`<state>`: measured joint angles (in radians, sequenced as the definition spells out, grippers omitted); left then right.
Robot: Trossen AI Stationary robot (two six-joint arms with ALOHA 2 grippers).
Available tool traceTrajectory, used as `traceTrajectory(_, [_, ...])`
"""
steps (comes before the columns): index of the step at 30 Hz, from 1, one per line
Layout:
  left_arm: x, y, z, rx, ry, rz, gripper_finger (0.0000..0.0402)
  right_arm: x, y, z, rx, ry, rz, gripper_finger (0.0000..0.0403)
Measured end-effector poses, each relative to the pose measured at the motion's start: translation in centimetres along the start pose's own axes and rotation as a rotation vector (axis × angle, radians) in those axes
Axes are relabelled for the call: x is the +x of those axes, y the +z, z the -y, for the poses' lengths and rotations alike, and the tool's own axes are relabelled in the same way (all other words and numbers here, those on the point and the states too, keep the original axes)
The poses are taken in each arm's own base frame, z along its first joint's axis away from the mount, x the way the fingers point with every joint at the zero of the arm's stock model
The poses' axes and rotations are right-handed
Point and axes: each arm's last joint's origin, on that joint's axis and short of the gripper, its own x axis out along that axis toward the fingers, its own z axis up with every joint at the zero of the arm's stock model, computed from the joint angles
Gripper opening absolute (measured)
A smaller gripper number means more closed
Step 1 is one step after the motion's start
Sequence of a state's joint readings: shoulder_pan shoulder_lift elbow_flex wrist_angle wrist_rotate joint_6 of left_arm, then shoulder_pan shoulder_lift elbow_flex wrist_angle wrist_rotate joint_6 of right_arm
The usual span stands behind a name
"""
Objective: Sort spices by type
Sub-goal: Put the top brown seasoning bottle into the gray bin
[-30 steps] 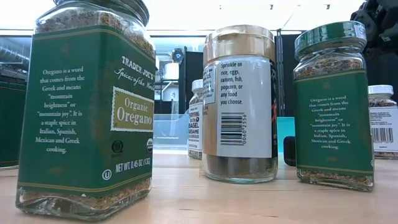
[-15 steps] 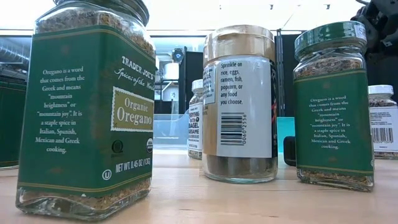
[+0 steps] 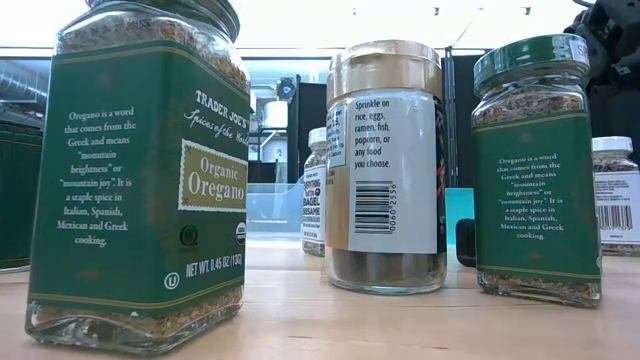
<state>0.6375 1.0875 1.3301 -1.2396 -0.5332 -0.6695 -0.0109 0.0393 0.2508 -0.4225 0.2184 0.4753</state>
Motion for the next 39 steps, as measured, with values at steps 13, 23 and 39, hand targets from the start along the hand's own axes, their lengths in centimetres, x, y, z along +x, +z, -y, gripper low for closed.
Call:
traceTrajectory(13, [8.9, 1.2, -2.1, -0.149, -0.021, -0.145, 0.0267, 0.0, 0.0, 0.0, 0.004, -0.001, 0.002, 0.0284])
traceTrajectory(23, [12.9, 1.2, -1.3, -0.122, 0.032, -0.241, 0.0267, 0.0, 0.0, 0.0, 0.005, -0.001, 0.002, 0.0284])
traceTrajectory(39, [18.9, -0.3, 0.2, -0.114, 0.091, -0.358, 0.0267, 0.0, 0.0, 0.0, 0.031, -0.001, 0.002, 0.0284])
